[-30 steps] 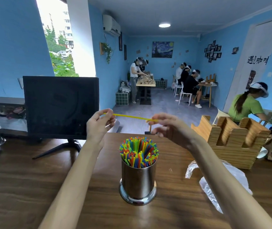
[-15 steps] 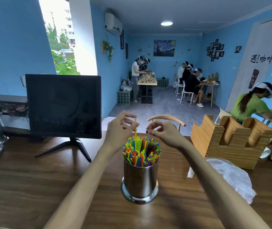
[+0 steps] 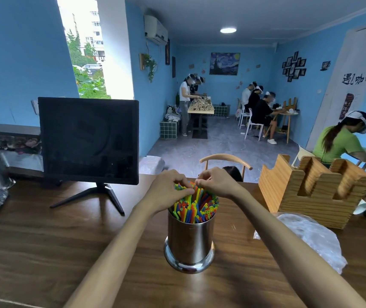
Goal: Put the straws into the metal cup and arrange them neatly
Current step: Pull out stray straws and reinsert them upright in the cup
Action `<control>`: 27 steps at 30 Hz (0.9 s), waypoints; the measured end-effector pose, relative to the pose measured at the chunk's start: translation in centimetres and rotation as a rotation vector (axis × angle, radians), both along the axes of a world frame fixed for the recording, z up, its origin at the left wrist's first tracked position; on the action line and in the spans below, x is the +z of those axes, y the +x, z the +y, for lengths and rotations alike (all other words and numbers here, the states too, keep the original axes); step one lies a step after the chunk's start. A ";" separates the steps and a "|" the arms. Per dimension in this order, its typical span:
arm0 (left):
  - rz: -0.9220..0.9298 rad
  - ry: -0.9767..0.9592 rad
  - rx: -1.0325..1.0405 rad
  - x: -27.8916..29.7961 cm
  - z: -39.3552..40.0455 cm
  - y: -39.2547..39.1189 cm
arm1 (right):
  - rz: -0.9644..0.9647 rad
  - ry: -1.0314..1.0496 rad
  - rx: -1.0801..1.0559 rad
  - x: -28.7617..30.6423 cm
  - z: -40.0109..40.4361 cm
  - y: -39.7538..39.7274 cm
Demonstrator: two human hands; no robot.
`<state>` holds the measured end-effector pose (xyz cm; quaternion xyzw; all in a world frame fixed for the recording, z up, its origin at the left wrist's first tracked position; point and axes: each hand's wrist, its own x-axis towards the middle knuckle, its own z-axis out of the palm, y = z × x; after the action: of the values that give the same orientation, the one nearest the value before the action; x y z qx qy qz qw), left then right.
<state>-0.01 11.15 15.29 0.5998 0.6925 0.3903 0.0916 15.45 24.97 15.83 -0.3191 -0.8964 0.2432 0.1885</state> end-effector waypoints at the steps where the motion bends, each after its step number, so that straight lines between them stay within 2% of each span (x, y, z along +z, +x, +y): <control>1: -0.006 0.001 0.000 0.0 0.0 0.0 | 0.010 0.029 -0.020 0.2 0.0 0.0; 4: -0.040 0.021 -0.015 0.0 -0.1 0.1 | 0.097 0.098 -0.104 1.4 0.0 0.4; 8: -0.220 0.112 -0.024 0.3 0.0 0.3 | 0.290 0.147 -0.138 4.7 -0.7 1.3; 13: -0.273 0.072 -0.010 0.6 0.6 0.4 | 0.617 0.205 -0.119 9.0 -3.2 2.4; 15: -0.305 0.048 -0.049 0.9 0.6 0.5 | 0.753 0.140 -0.070 9.8 -4.1 2.7; 19: -0.396 0.090 -0.089 1.2 0.4 0.4 | 0.904 -0.050 0.036 10.3 -5.0 3.4; 23: -0.799 0.229 -0.040 1.6 -0.2 -1.2 | 0.938 -0.445 0.163 10.1 -4.1 5.3; 25: -1.038 0.322 -0.040 2.3 -0.6 -2.0 | 0.854 -0.620 0.278 9.4 -3.4 6.2; 27: -1.197 0.404 -0.058 3.0 -1.0 -2.5 | 0.740 -0.698 0.373 8.3 -2.9 6.8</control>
<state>-2.52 10.16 18.28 0.3016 0.4176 0.7785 0.3586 22.27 22.06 24.10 -0.0914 -0.6774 0.6520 0.3280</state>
